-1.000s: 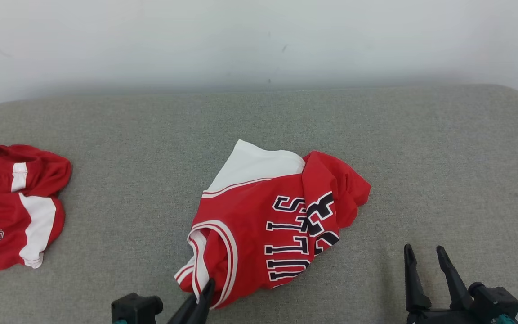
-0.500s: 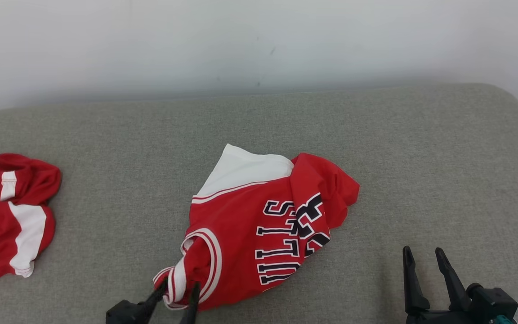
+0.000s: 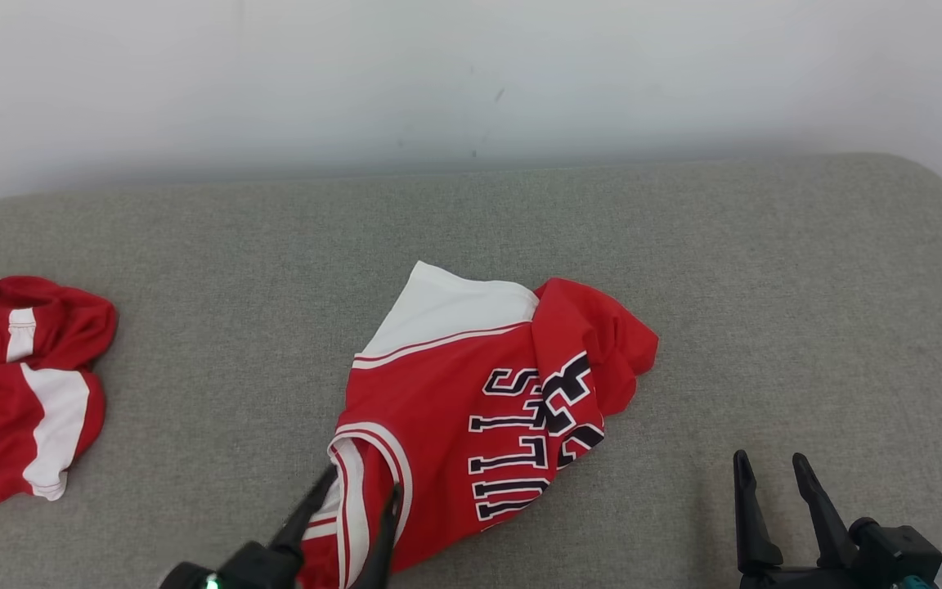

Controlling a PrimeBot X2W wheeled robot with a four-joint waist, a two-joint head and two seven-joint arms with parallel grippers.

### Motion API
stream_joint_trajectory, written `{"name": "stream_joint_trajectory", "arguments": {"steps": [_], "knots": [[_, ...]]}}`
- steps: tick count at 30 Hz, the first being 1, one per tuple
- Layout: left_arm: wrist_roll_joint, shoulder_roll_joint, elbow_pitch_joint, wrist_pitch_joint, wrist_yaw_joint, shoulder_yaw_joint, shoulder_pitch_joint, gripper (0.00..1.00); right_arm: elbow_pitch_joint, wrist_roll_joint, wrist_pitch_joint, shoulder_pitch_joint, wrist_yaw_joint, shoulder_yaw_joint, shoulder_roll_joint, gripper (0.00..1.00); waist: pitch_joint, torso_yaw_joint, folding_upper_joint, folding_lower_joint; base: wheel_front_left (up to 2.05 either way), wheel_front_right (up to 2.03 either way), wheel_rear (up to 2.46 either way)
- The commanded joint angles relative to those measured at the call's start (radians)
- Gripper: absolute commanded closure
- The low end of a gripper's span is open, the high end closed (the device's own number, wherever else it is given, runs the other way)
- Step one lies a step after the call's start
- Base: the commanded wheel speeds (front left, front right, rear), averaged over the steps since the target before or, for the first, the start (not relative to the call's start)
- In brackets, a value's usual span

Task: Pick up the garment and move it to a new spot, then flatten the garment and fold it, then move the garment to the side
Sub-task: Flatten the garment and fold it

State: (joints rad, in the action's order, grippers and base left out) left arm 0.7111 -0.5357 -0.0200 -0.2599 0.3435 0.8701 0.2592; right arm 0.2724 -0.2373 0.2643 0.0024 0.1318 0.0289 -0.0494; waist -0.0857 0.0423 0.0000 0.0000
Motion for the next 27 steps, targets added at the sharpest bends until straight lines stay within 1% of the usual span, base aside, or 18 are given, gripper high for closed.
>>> {"name": "stream_joint_trajectory", "arguments": {"steps": [1, 5, 7, 11, 15, 19, 22, 23, 24, 25, 27], "knots": [[-0.007, 0.006, -0.005, -0.006, -0.009, 0.009, -0.015, 0.00, -0.002, -0.001, 0.001, -0.001, -0.002, -0.001, -0.002, 0.00, -0.001, 0.001, 0.0000, 0.0000, 0.00, 0.00, 0.00], [-0.013, 0.019, 0.017, 0.022, -0.043, 0.048, 0.002, 0.00, 0.000, -0.001, 0.001, -0.011, -0.002, -0.005, -0.002, 0.00, -0.011, 0.009, 0.0000, 0.0000, 0.00, 0.00, 0.00], [0.007, 0.039, 0.043, 0.034, -0.059, 0.059, 0.004, 0.00, 0.001, -0.002, 0.001, -0.017, -0.002, -0.006, -0.002, 0.00, -0.016, 0.016, 0.0000, 0.0000, 0.00, 0.00, 0.00], [0.019, 0.057, 0.140, 0.056, -0.090, 0.081, 0.014, 0.00, 0.004, -0.003, 0.001, -0.022, -0.002, -0.010, -0.002, 0.00, -0.027, 0.034, 0.0000, 0.0000, 0.00, 0.00, 0.00], [0.029, 0.084, 0.240, 0.046, -0.117, 0.078, 0.040, 0.00, 0.006, -0.001, 0.001, -0.028, -0.002, -0.008, -0.002, 0.00, -0.039, 0.051, 0.0000, 0.0000, 0.00, 0.00, 0.00], [0.025, 0.104, 0.341, 0.037, -0.132, 0.080, 0.058, 0.00, 0.007, 0.002, 0.001, -0.035, -0.002, -0.007, -0.002, 0.00, -0.047, 0.066, 0.0000, 0.0000, 0.00, 0.00, 0.00], [0.043, 0.121, 0.394, 0.032, -0.157, 0.077, 0.074, 0.00, 0.006, 0.003, 0.001, -0.038, -0.002, -0.005, -0.002, 0.00, -0.048, 0.072, 0.0000, 0.0000, 0.00, 0.00, 0.00], [0.051, 0.127, 0.407, 0.031, -0.169, 0.073, 0.075, 0.20, 0.005, 0.003, 0.001, -0.037, -0.002, -0.006, -0.002, 0.00, -0.047, 0.074, 0.0000, 0.0000, 0.00, 0.00, 0.00], [0.056, 0.133, 0.416, 0.027, -0.178, 0.070, 0.076, 0.70, 0.005, 0.003, 0.001, -0.035, -0.002, -0.006, -0.002, 0.00, -0.045, 0.075, 0.0000, 0.0000, 0.00, 0.00, 0.00], [0.064, 0.138, 0.417, 0.022, -0.187, 0.066, 0.077, 1.00, 0.004, 0.004, 0.001, -0.031, -0.002, -0.005, -0.002, 0.00, -0.043, 0.075, 0.0000, 0.0000, 0.00, 0.00, 0.00], [0.072, 0.144, 0.403, 0.015, -0.202, 0.048, 0.079, 1.00, 0.002, 0.002, 0.001, -0.021, -0.002, -0.001, -0.002, 0.00, -0.035, 0.073, 0.0000, 0.0000, 0.00, 0.00, 0.00]]}}
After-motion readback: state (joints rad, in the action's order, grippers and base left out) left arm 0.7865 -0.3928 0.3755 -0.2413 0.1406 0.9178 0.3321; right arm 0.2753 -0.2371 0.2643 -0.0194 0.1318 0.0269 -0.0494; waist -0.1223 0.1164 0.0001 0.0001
